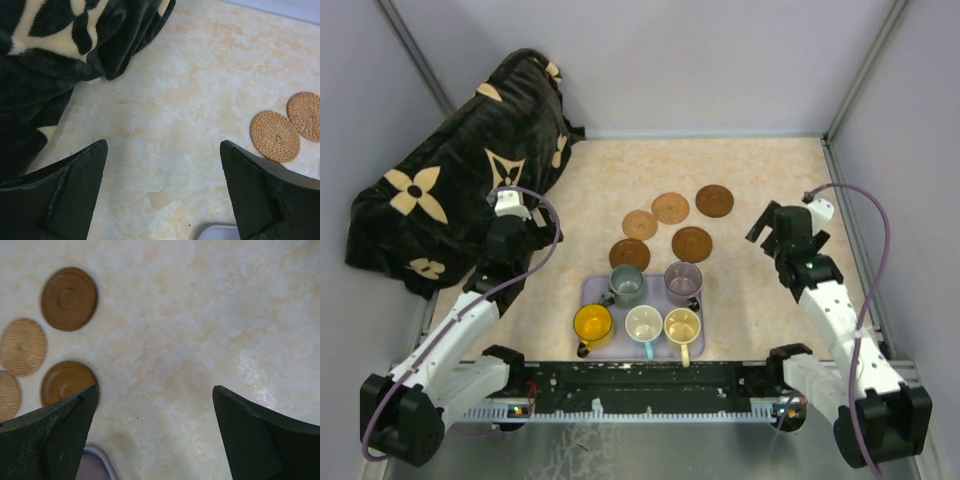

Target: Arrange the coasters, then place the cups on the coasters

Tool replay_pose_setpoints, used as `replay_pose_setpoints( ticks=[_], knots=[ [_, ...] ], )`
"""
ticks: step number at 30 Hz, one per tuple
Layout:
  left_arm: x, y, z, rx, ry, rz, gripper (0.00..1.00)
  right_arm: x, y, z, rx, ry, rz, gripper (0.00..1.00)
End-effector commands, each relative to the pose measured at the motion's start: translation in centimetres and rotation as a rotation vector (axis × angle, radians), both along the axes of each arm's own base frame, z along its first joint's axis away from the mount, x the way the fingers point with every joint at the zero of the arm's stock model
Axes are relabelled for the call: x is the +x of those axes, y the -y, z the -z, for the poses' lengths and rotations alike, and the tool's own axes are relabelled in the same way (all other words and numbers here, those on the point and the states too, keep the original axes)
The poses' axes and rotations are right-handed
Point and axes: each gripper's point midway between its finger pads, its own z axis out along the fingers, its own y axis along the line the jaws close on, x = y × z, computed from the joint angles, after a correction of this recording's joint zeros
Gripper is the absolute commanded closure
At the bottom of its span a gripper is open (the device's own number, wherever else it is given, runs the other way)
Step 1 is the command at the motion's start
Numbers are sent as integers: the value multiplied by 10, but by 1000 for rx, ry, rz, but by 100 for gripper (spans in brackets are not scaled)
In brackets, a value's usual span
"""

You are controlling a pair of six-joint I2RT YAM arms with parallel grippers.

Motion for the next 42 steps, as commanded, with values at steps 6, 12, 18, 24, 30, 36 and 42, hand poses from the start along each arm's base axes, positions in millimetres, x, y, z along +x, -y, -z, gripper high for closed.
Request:
replay_pose_setpoints(
  ticks=[6, 12, 18, 24, 30, 36, 42],
  knots=[
    [9, -3, -13, -181, 120, -104, 0, 18, -31, -76, 82, 454, -201, 1],
    [10, 13, -8, -211, 121, -18, 0, 41, -28, -56, 16, 239, -180, 1],
    [14, 52, 12, -125, -26, 218, 0, 56, -42, -22, -21, 89, -220, 1],
    [8, 117, 19, -126, -62, 586, 0, 71, -65, 6, -9, 39, -293, 28],
    [16, 156, 41, -83, -142, 679, 0, 80, -85, 26, -20, -12, -353, 43],
    [27, 169, 57, -76, -187, 676, 0, 87, -113, 45, -45, -57, -435, 63],
    [28, 181, 77, -60, -241, 715, 0, 91, -131, 65, -43, -106, -476, 58]
  ],
)
